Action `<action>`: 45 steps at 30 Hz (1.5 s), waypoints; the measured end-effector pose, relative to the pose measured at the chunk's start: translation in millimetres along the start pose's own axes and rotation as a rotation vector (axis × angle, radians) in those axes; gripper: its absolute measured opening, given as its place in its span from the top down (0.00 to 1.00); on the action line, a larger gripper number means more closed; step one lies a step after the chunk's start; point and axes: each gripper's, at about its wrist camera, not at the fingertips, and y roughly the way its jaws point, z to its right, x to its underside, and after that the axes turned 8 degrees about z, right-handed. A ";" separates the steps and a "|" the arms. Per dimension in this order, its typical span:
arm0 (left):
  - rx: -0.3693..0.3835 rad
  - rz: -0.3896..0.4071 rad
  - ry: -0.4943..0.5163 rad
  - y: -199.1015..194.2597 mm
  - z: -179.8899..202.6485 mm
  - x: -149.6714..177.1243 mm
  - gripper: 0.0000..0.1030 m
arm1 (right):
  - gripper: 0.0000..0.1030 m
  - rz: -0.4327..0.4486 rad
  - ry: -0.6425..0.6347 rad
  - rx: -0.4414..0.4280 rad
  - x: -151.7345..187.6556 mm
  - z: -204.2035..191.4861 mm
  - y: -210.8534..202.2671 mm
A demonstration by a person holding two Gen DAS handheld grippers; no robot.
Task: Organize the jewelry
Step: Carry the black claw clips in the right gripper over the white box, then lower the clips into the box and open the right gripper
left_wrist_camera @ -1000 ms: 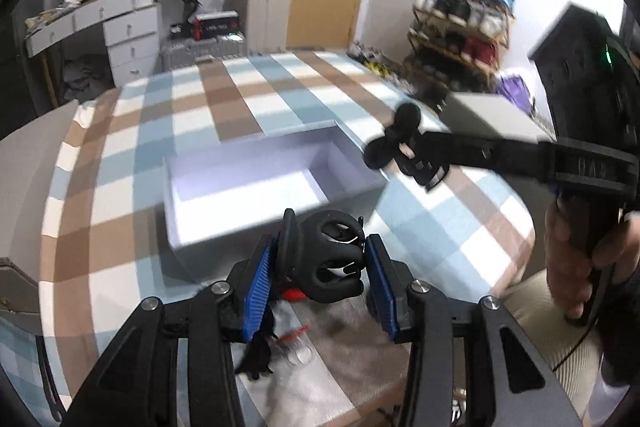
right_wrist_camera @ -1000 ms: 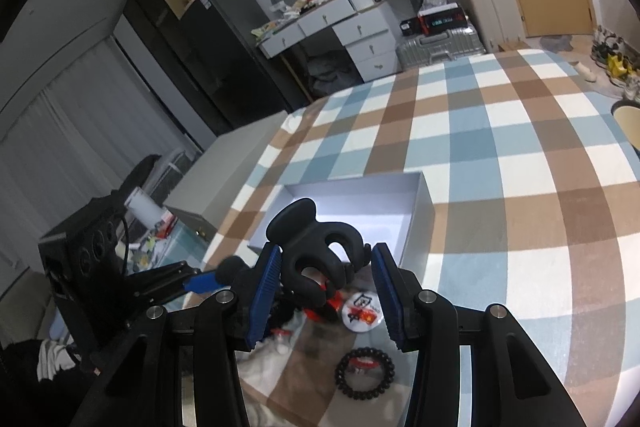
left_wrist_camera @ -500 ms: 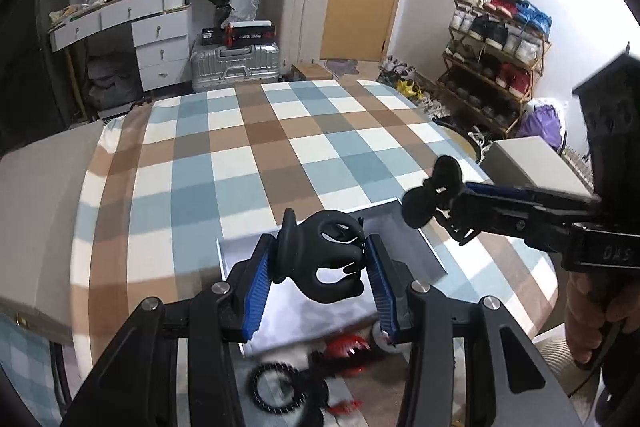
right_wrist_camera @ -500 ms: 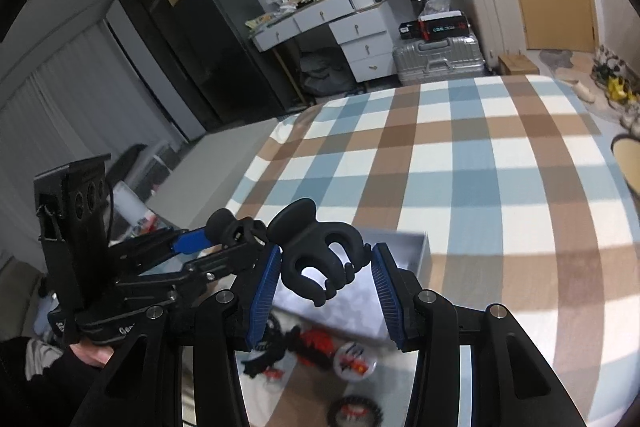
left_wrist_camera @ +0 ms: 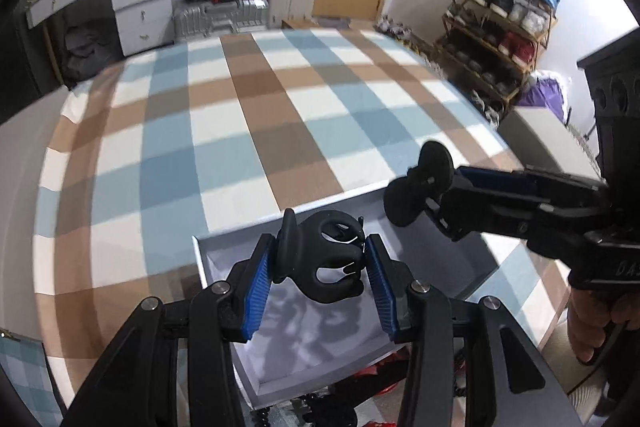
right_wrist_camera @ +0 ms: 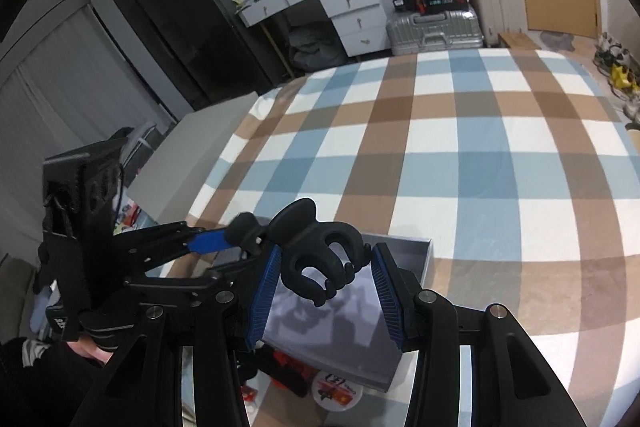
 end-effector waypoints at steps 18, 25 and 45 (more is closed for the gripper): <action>-0.021 -0.048 0.027 17.0 1.2 6.7 0.61 | 0.54 -0.050 -0.037 0.051 11.6 -0.5 26.4; -0.020 -0.009 0.056 9.6 6.9 9.2 0.33 | 0.39 -0.005 -0.062 0.027 14.6 -6.7 20.2; -0.189 0.226 0.067 -41.1 15.6 11.6 0.19 | 0.16 0.195 0.023 0.024 10.5 -1.2 -38.8</action>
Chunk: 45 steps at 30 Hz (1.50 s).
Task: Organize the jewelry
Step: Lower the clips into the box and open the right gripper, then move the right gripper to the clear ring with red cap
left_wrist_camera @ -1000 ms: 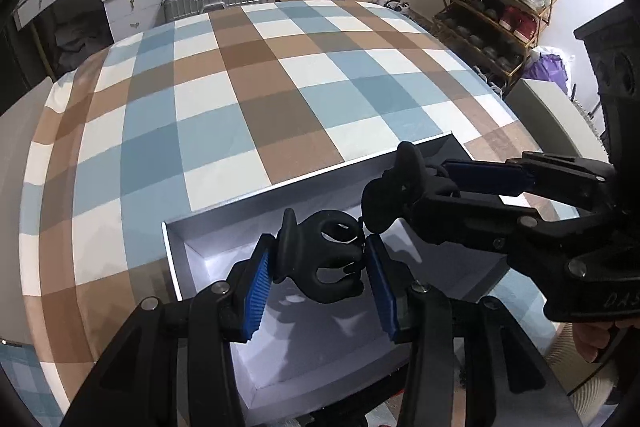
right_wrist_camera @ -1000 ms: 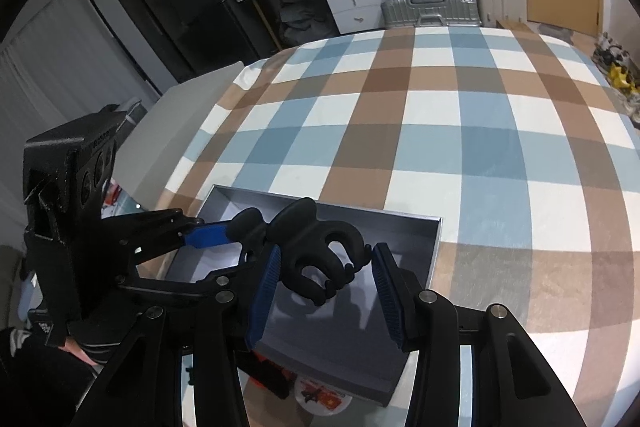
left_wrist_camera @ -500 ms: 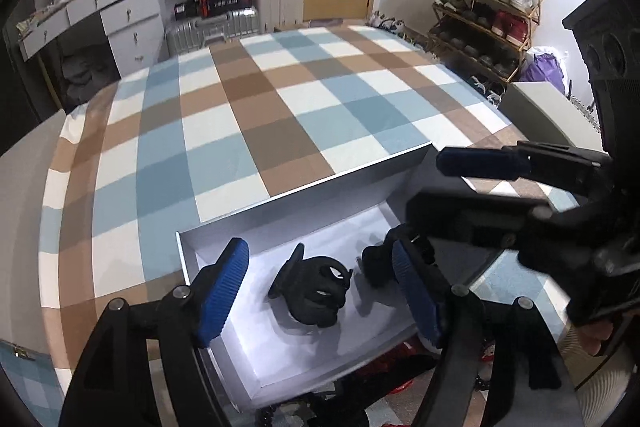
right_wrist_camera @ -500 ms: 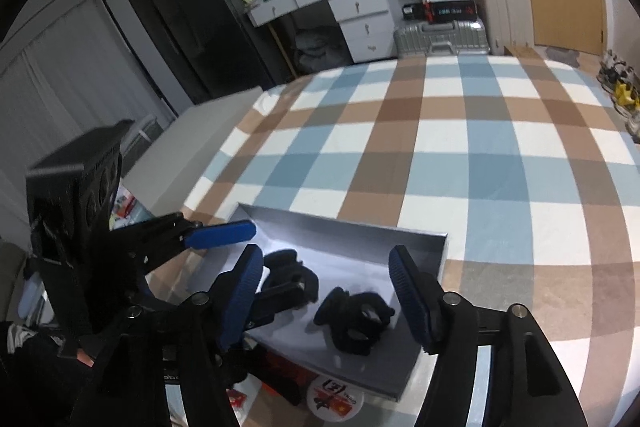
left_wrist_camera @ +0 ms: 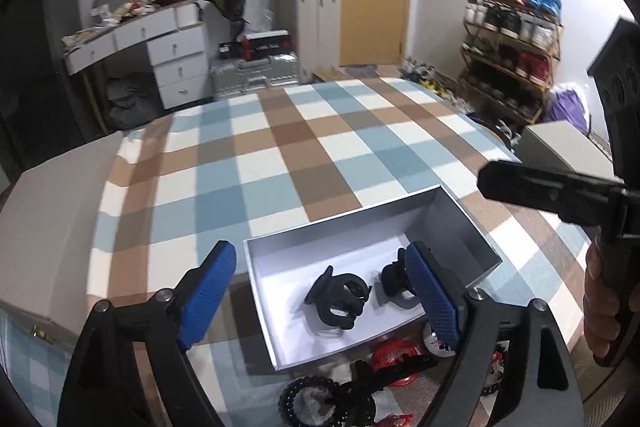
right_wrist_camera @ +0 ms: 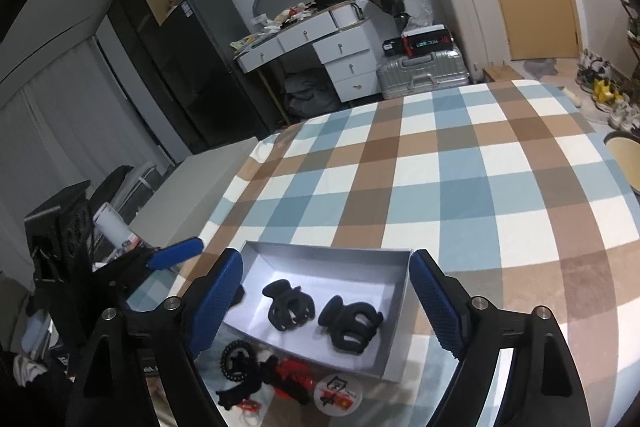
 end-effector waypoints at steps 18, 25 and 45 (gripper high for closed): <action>-0.105 0.043 -0.117 -38.7 2.5 33.9 0.02 | 0.05 -0.017 -0.016 0.050 29.6 -4.0 -34.9; -0.140 0.025 -0.155 -46.8 3.5 52.2 0.01 | 0.05 -0.157 -0.028 0.092 60.1 -7.5 -32.6; -0.119 -0.007 -0.200 -56.2 -11.1 76.3 0.01 | 0.27 -0.385 -0.023 0.135 101.6 2.9 -16.0</action>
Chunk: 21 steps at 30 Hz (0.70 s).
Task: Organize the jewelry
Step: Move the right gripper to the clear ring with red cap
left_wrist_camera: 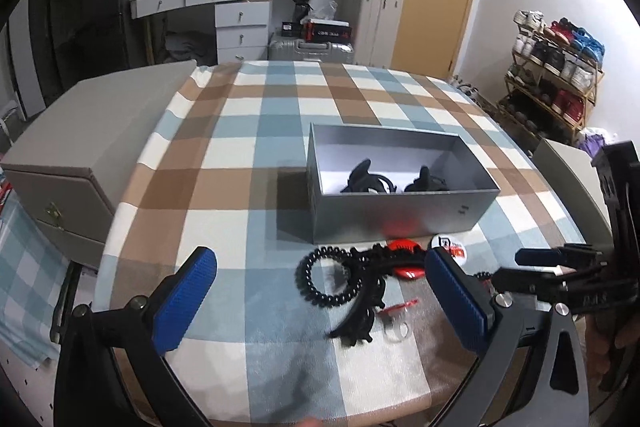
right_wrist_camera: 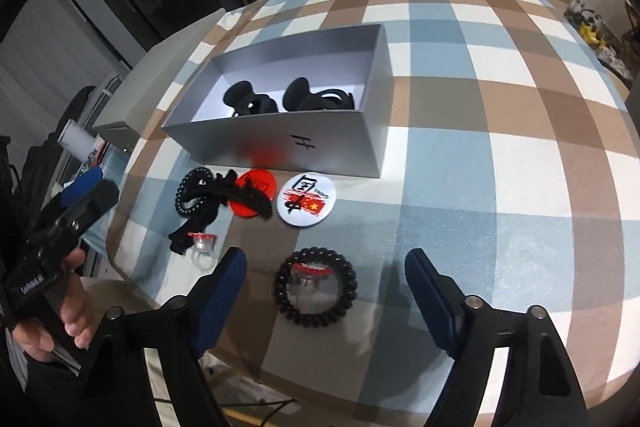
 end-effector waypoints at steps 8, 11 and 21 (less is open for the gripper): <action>0.037 -0.043 -0.024 -0.6 -3.6 6.4 0.01 | 0.46 -0.051 0.015 -0.035 1.7 4.1 5.8; 0.056 -0.059 -0.028 0.6 -0.7 9.5 0.01 | 0.50 -0.044 -0.026 -0.050 3.1 -4.7 4.6; 0.045 -0.064 0.011 2.6 8.1 13.9 0.01 | 0.79 -0.049 -0.104 -0.012 8.3 -19.5 7.8</action>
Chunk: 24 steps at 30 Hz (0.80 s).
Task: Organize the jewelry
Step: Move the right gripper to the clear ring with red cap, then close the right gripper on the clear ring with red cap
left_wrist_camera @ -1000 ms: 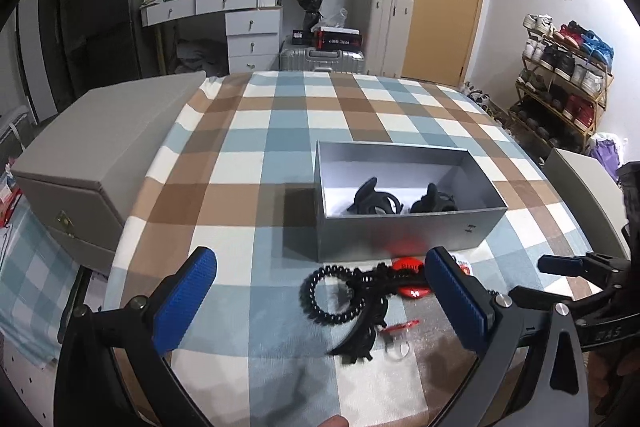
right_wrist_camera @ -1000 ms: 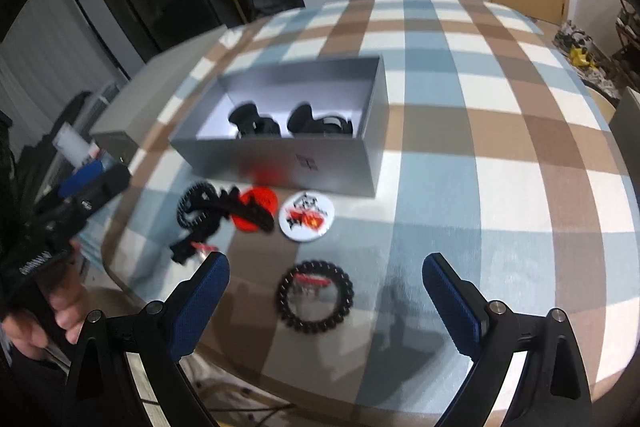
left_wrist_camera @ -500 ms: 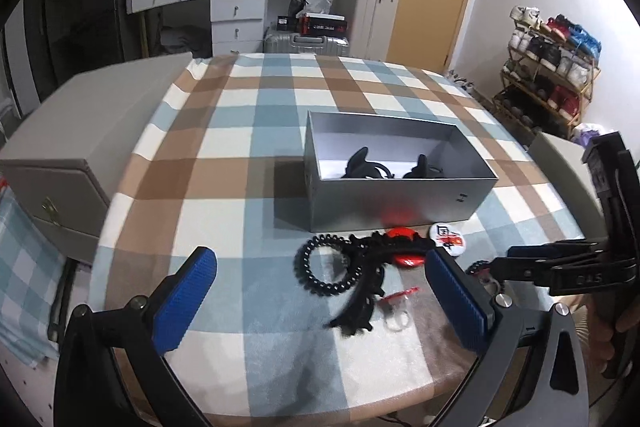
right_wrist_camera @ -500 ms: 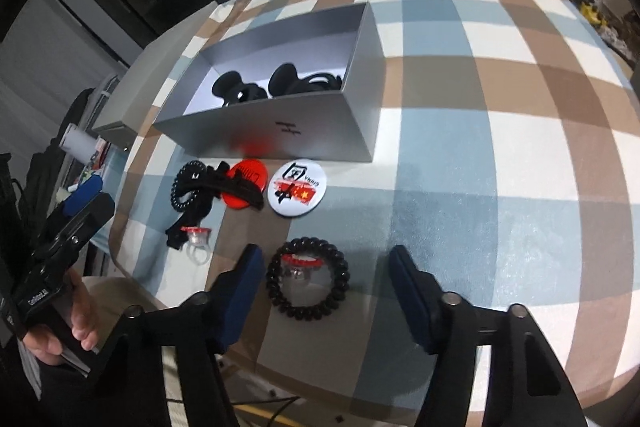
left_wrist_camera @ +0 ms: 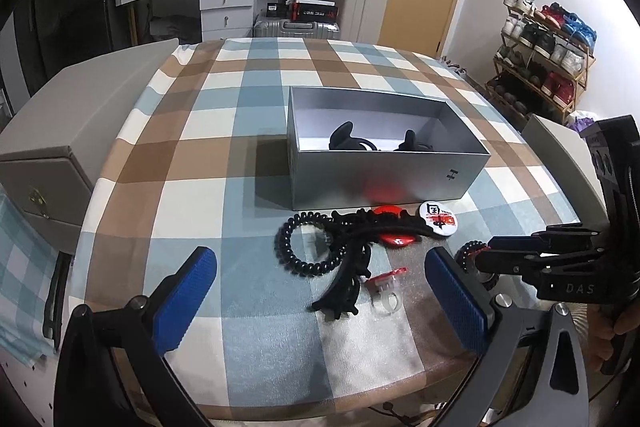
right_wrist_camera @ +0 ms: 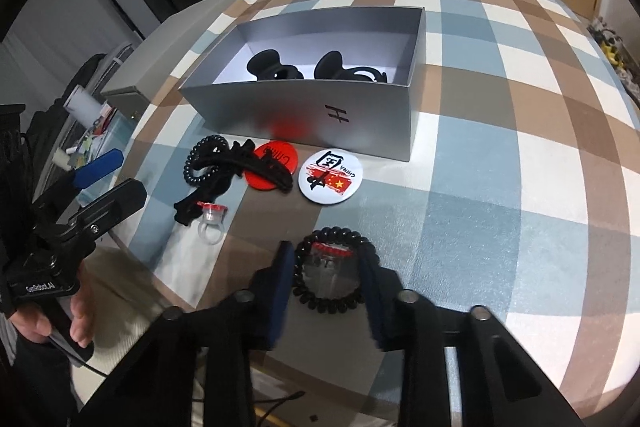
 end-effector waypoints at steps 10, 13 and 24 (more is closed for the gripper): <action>0.055 -0.024 0.047 2.5 12.2 3.9 0.02 | 0.86 0.086 -0.061 0.041 -1.3 -8.7 -10.5; 0.073 -0.041 0.086 5.7 20.7 6.4 0.02 | 0.86 0.134 -0.009 0.033 -5.7 1.0 -20.4; 0.101 -0.106 0.225 19.3 48.4 17.1 0.42 | 0.85 0.147 0.047 0.026 -10.1 8.7 -24.1</action>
